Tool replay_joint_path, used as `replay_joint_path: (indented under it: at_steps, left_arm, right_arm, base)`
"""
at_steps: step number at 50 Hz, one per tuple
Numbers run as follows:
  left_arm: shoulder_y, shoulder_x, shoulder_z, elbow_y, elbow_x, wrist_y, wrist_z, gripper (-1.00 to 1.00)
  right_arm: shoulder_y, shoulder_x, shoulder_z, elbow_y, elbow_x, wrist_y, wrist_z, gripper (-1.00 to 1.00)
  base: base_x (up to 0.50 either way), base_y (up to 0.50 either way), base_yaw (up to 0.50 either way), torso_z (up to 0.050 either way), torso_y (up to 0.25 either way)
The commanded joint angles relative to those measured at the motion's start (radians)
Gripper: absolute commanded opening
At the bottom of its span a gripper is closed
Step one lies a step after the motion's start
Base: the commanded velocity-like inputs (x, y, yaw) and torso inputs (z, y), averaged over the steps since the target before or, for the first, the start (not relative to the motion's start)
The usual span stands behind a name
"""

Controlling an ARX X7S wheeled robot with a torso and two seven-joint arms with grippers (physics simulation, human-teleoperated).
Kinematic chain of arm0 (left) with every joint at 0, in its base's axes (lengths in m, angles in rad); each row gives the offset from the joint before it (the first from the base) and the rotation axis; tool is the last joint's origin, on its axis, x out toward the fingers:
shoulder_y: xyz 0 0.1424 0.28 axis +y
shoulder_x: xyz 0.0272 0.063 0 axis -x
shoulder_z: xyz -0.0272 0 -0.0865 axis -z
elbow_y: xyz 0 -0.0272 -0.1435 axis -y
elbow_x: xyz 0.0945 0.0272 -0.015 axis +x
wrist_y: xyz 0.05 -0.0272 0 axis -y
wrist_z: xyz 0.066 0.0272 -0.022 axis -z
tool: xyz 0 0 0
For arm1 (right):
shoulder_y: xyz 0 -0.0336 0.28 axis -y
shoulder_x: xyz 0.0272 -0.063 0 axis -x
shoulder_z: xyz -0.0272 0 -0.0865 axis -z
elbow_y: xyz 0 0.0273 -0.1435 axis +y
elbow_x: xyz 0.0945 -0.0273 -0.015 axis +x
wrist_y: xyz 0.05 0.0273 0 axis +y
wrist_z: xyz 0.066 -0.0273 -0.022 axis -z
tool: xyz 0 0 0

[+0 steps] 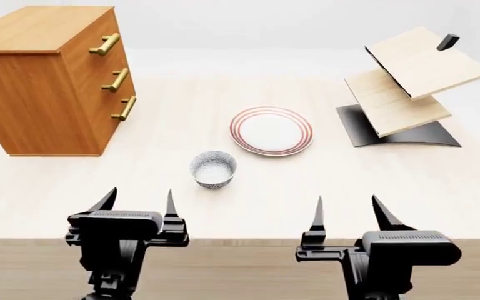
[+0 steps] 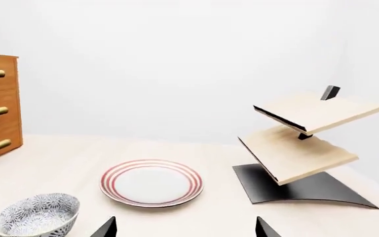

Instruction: Open the top drawer of the cabinet and put the bowl in it.

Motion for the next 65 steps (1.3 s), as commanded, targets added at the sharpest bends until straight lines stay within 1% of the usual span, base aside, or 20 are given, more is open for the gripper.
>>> replay_joint_path:
  at_steps: [1,15,20,27,33,43,51,65]
  left_arm:
    - [-0.108,-0.049,-0.002,0.152,-0.032,-0.235,-0.009,1.00]
    - [-0.338,-0.097,-0.026,0.276,-0.113,-0.580,0.003,1.00]
    - [-0.461,-0.082,-0.078,0.291,-0.167,-0.733,-0.003,1.00]
    - [-0.605,-0.083,-0.116,0.286,-0.205,-0.869,-0.009,1.00]
    - [-0.659,-0.095,-0.111,0.291,-0.203,-0.913,-0.023,1.00]
    - [-0.735,-0.114,-0.107,0.303,-0.212,-0.959,-0.027,1.00]
    - [-0.826,-0.131,-0.106,0.305,-0.220,-1.009,-0.030,1.00]
    - [-0.867,-0.148,-0.098,0.292,-0.221,-1.009,-0.034,1.00]
  right_arm:
    - [0.054,0.047,0.009,-0.172,-0.013,0.182,0.019,1.00]
    - [0.238,0.088,0.082,-0.380,0.081,0.580,-0.003,1.00]
    - [0.331,0.106,0.103,-0.443,0.112,0.736,-0.006,1.00]
    - [0.442,0.122,0.118,-0.490,0.131,0.889,0.002,1.00]
    - [0.517,0.137,0.119,-0.542,0.143,0.998,0.007,1.00]
    - [0.599,0.151,0.135,-0.581,0.165,1.113,0.007,1.00]
    - [0.626,0.164,0.136,-0.592,0.184,1.140,0.006,1.00]
    - [0.627,0.177,0.141,-0.591,0.203,1.128,0.017,1.00]
  base:
    - [0.00,0.00,0.00,0.050,0.006]
    - [0.00,0.00,0.00,0.050,0.004]
    - [0.00,0.00,0.00,0.003,0.000]
    - [0.00,0.00,0.00,0.000,0.000]
    - [0.00,0.00,0.00,0.000,0.000]
    - [0.00,0.00,0.00,0.000,0.000]
    - [0.03,0.00,0.00,0.000,0.000]
    - [0.49,0.00,0.00,0.000,0.000]
